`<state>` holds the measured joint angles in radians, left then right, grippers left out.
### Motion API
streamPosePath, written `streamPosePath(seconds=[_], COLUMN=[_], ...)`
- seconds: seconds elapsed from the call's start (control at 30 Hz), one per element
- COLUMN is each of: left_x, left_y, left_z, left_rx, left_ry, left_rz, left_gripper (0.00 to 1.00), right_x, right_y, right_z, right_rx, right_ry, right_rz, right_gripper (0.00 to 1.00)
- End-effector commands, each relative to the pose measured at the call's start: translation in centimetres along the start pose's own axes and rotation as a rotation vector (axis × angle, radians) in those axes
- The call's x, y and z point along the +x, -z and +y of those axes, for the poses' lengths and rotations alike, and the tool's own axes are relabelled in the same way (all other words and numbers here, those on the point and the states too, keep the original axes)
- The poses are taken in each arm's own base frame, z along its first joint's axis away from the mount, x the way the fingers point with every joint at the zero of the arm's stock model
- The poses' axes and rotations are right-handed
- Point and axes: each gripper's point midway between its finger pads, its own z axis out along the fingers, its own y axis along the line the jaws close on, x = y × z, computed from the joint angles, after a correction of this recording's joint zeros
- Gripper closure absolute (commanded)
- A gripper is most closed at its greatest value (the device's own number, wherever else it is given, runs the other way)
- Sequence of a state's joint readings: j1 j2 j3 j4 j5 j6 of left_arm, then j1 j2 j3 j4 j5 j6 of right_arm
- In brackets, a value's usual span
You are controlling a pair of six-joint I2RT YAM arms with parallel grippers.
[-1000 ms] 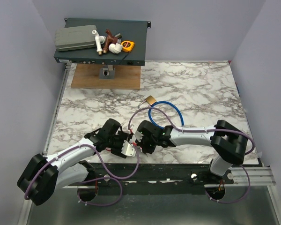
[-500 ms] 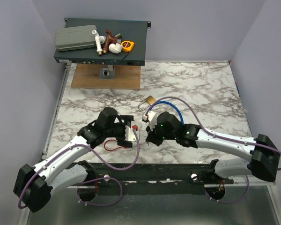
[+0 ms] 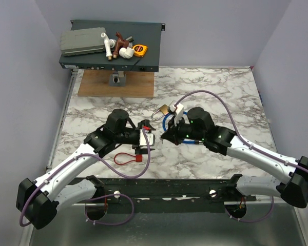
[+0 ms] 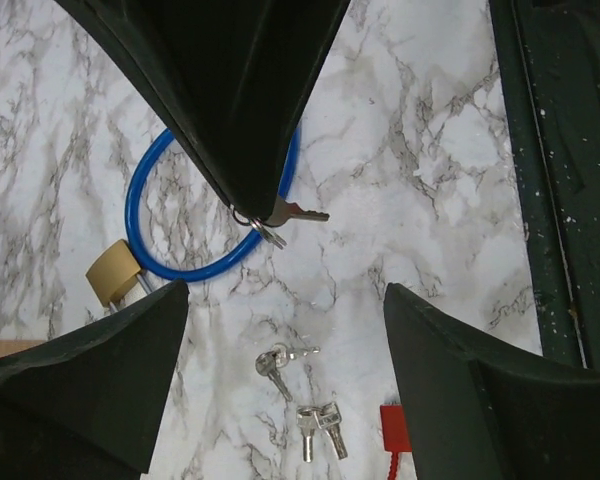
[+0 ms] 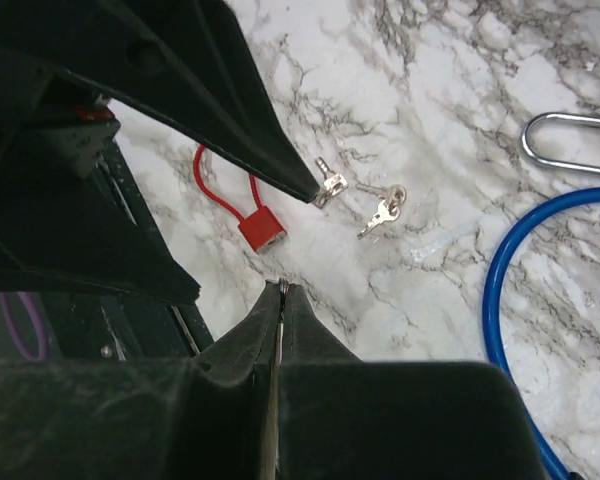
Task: Unlock with the key
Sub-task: Pick up the key from the center of the board.
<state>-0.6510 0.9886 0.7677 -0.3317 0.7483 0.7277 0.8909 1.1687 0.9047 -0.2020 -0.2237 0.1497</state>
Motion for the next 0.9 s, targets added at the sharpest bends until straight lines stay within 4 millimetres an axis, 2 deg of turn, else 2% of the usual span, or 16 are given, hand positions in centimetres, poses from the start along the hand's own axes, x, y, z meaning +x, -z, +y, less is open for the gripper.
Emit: streamPosePath(seconds=[0.0,0.03,0.13,0.23,0.3,0.53,0.77,0.87], left_x=[-0.8,-0.8,-1.1,-1.4,-1.6,-1.5,-1.6,-1.9], left_y=[0.7,0.9,1.6,2.0,1.9,0.7,-1.0,-1.1], left_z=[3.0,3.4,4.2,4.9,4.9,3.1,4.2,4.7], left_rx=[-0.184,-0.213,-0.295,-0.35,-0.354,-0.249,-0.227,-0.235], left_ry=[0.082,0.115,0.201,0.268,0.314,0.399,0.512,0.538], left_rz=[-0.008,-0.002,-0.011,-0.029,-0.039,-0.063,-0.073,-0.087], left_gripper=[0.26,0.3,0.33,0.42,0.44,0.45,0.44,0.44], right_x=[-2.3,-2.6,-3.2,-3.1,-3.1,-3.2,-5.7,-6.5], right_y=[0.4,0.3,0.0,-0.6,-0.9,-1.8,-1.3,-1.0], right_z=[-1.4,-2.1,-3.7,-5.1,-5.8,-6.4,-6.2,-6.2], right_rx=[0.057,0.081,0.137,0.173,0.191,0.178,0.149,0.144], right_ry=[-0.078,-0.104,-0.204,-0.305,-0.364,-0.463,-0.472,-0.474], right_rz=[-0.046,-0.054,-0.068,-0.055,-0.055,-0.067,-0.168,-0.196], right_gripper=[0.99,0.99,0.99,0.99,0.99,0.99,0.99,0.99])
